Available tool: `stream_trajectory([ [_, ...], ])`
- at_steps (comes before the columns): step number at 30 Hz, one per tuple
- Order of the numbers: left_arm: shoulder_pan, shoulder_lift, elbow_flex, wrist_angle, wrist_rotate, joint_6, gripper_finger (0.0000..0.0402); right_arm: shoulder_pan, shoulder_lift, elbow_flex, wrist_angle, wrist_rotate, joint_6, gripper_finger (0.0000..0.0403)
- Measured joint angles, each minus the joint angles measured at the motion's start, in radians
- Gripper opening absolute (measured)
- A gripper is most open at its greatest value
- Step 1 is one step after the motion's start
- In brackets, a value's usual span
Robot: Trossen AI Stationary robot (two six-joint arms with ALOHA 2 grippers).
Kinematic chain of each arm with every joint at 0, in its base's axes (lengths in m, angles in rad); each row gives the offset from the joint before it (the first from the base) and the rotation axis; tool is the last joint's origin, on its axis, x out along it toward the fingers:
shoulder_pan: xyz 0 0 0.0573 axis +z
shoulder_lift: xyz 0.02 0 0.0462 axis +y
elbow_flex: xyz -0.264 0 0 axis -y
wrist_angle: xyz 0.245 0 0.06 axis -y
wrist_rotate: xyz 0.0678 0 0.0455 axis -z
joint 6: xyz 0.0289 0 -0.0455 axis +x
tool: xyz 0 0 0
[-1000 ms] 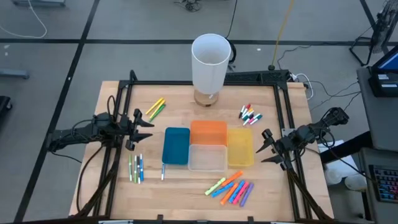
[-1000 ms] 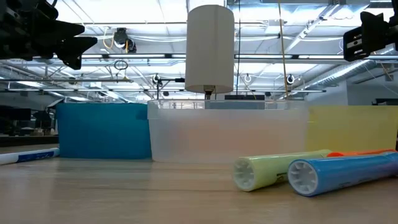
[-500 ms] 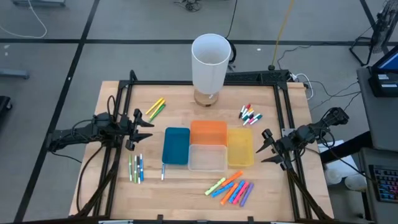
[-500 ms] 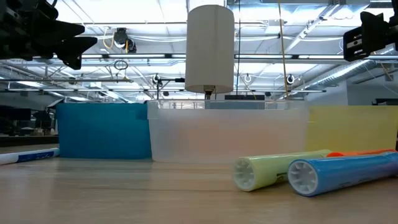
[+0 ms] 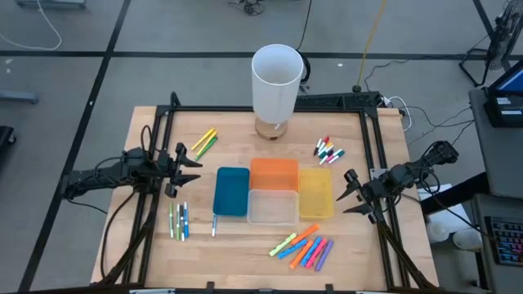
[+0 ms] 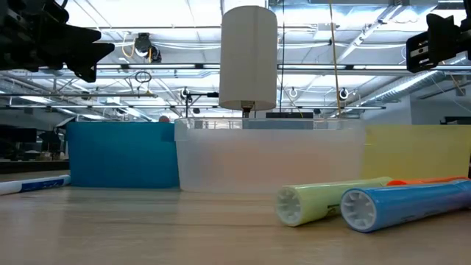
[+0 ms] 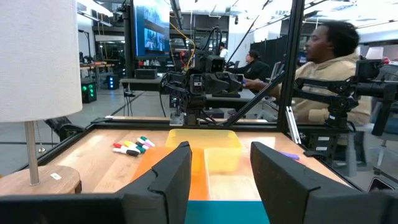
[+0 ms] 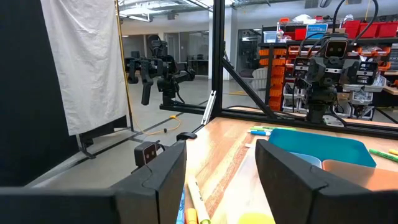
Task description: Pick & Place Markers
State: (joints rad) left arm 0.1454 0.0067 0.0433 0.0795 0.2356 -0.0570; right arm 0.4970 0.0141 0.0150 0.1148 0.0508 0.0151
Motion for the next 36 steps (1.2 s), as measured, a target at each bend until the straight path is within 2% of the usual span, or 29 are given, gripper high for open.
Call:
stream_trajectory([
  [16,0.0,0.0,0.0,0.0,0.0,0.0,0.0205,0.0,0.0,0.0,0.0,0.0,0.0,0.0181],
  [36,0.0,0.0,0.0,0.0,0.0,0.0,0.0169,0.0,0.0,0.0,0.0,0.0,0.0,0.0181],
])
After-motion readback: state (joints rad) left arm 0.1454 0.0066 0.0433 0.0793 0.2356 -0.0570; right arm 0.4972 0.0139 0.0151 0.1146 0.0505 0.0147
